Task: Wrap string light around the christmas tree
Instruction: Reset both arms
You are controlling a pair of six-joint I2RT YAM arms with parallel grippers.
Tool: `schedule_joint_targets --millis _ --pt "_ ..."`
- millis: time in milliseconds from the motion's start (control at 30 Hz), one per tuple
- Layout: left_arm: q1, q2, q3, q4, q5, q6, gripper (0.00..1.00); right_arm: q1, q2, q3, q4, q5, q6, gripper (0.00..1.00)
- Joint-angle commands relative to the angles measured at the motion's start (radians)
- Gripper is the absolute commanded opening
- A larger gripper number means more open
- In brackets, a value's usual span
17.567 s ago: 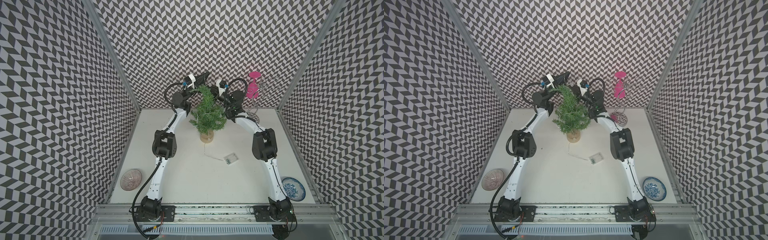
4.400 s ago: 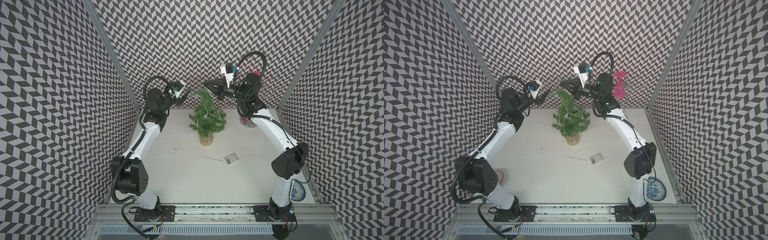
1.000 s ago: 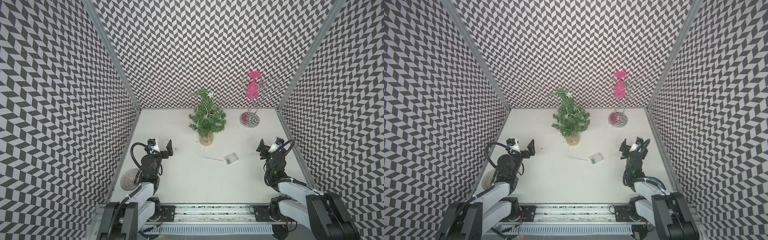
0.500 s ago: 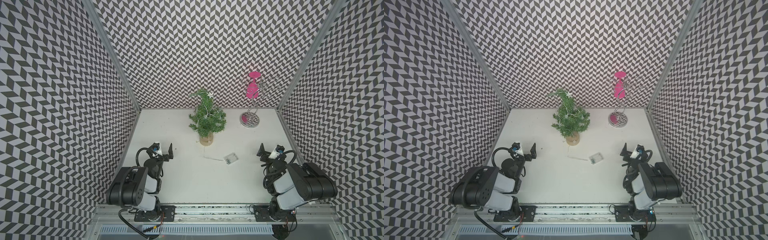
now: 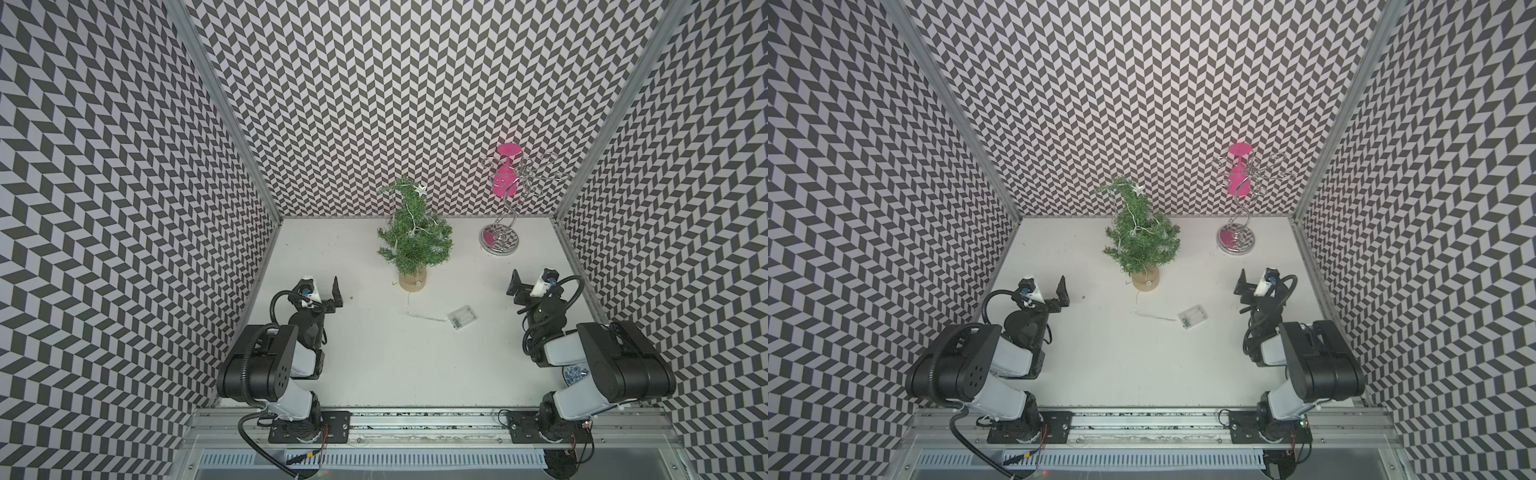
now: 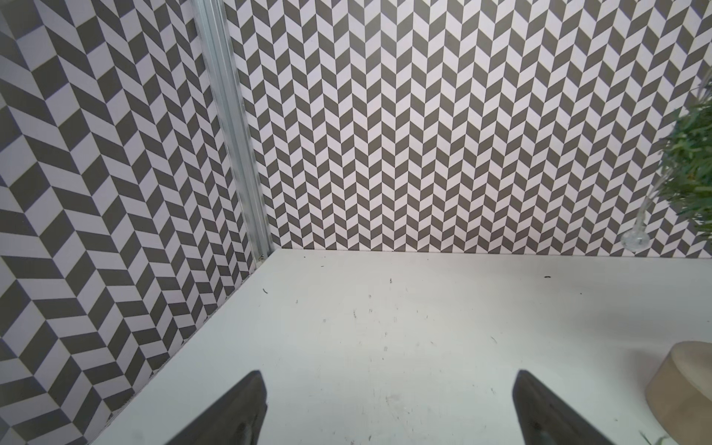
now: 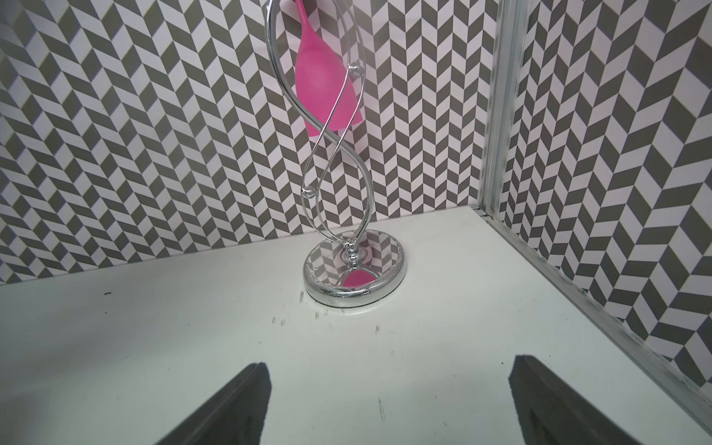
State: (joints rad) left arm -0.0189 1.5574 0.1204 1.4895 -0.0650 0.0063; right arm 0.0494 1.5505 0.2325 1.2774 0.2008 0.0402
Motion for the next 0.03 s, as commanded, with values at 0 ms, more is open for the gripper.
schedule_joint_targets --millis 0 --pt "0.003 -0.015 0.011 -0.014 -0.017 -0.014 1.0 0.006 0.009 -0.002 0.073 -0.013 -0.026 0.99"
